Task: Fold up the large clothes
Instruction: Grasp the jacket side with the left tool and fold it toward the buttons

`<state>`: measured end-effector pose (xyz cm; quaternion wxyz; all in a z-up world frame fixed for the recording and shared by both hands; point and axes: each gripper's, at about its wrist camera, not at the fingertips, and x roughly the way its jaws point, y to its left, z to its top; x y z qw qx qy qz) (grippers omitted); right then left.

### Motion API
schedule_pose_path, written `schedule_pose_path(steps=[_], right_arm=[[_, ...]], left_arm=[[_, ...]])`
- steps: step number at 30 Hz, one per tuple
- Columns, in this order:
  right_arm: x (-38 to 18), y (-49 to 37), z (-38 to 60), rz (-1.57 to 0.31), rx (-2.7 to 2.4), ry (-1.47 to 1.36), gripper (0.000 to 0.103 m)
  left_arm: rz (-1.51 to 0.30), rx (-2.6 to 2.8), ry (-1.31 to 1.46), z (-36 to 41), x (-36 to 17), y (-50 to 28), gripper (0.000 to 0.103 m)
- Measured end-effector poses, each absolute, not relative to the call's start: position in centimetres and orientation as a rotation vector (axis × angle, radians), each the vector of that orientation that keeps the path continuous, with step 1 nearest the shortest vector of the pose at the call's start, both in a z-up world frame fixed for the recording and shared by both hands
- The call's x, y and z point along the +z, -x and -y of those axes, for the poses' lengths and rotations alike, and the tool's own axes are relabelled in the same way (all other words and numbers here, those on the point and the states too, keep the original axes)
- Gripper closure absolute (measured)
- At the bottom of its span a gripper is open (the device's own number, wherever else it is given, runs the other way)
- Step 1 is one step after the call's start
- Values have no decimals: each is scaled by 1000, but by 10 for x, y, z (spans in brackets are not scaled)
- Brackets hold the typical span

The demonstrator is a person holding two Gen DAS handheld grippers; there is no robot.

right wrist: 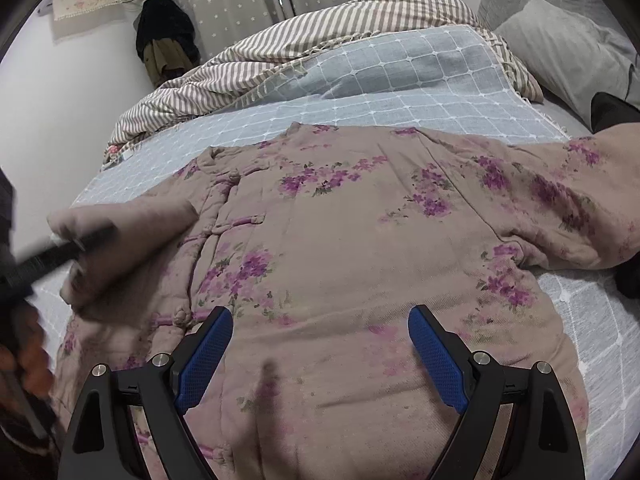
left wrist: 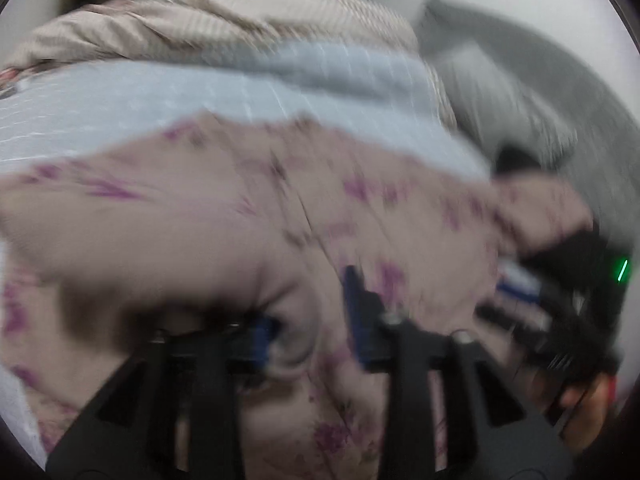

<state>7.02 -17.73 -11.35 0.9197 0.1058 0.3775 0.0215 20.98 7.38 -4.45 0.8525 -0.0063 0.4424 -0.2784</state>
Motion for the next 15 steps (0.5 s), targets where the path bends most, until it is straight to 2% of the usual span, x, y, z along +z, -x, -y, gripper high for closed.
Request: schedule_pose_path(steps=[1, 4, 6, 11, 15], right_arm=[[-114, -71, 178, -778, 46, -225, 12], [-114, -72, 182, -781, 54, -257, 12], [-113, -71, 182, -776, 62, -268, 12], [-109, -70, 174, -767, 87, -253, 12], [-103, -64, 150, -758, 158, -203, 12]], left_arm=[[-960, -615, -54, -65, -56, -204, 42], [-928, -637, -280, -46, -71, -174, 42], [-904, -662, -320, -49, -63, -157, 39], [-818, -689, -277, -80, -27, -123, 35], [-710, -657, -49, -139, 0, -113, 28]])
